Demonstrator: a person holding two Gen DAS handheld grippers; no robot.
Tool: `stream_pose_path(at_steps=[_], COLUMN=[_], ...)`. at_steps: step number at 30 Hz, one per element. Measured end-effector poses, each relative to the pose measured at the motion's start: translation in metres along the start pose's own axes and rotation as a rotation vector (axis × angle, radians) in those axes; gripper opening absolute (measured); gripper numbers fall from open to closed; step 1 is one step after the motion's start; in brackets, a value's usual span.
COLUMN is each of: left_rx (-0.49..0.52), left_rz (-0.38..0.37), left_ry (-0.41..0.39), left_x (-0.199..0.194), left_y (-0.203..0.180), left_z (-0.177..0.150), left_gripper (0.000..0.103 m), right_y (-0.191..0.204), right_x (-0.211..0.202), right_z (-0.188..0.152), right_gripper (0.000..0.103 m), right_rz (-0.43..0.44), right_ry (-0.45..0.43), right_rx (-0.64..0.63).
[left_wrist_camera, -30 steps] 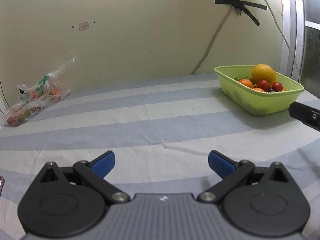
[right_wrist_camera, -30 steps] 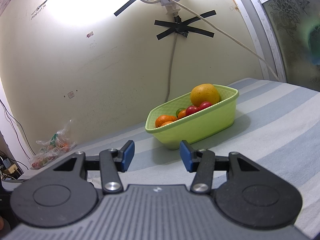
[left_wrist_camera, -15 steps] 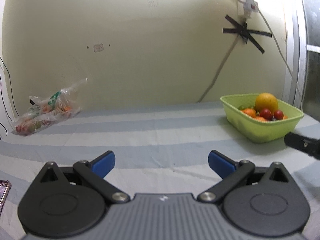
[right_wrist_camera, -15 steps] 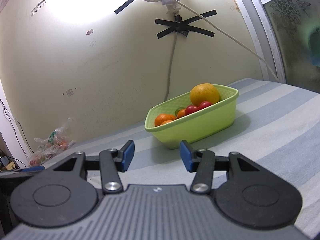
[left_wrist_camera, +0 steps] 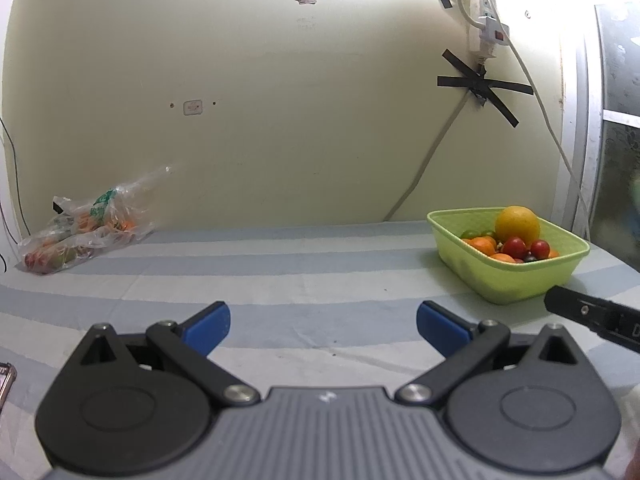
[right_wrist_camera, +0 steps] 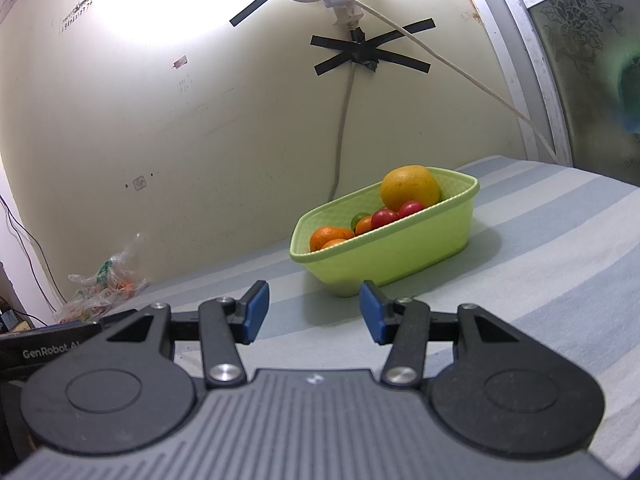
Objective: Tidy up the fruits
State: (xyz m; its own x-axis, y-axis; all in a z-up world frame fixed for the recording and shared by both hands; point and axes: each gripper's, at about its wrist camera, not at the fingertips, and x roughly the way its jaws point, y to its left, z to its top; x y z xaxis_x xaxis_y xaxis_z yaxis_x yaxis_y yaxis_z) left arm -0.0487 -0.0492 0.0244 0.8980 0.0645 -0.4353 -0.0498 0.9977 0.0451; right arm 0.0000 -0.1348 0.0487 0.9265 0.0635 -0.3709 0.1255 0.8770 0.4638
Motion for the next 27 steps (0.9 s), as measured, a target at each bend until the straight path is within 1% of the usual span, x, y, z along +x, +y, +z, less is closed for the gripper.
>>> stream_pose_path(at_steps=[5, 7, 12, 17, 24, 27], left_rx=[-0.007, -0.001, 0.033, 0.033, 0.059, 0.057], left_rz=[-0.062, -0.064, -0.016, -0.001, 0.06, 0.058], left_ry=[0.012, 0.021, 0.034, 0.056, 0.05, 0.051], left_x=[-0.0021, -0.002, -0.0008, 0.0028, 0.0051, 0.0053], left_y=[-0.0009, -0.003, -0.0083, -0.0073, -0.0068, -0.0058], left_z=[0.0009, 0.0015, 0.0018, 0.0012, 0.0029, 0.0028], left_gripper=[0.103, 0.103, 0.103, 0.103, 0.103, 0.103], right_y=[-0.001, -0.0014, -0.0019, -0.0022, -0.0024, -0.0024], right_x=[0.0001, 0.0002, 0.0005, 0.0007, 0.0008, 0.001], right_z=[0.0, 0.0, 0.0, -0.0002, -0.0006, -0.0007], right_gripper=[0.053, 0.053, 0.053, 0.053, 0.053, 0.053], right_rz=[0.002, 0.004, 0.006, 0.006, 0.004, 0.004], right_ry=[0.0, 0.001, 0.002, 0.001, 0.0, 0.0], right_rx=[0.002, 0.003, 0.004, 0.005, 0.005, 0.006])
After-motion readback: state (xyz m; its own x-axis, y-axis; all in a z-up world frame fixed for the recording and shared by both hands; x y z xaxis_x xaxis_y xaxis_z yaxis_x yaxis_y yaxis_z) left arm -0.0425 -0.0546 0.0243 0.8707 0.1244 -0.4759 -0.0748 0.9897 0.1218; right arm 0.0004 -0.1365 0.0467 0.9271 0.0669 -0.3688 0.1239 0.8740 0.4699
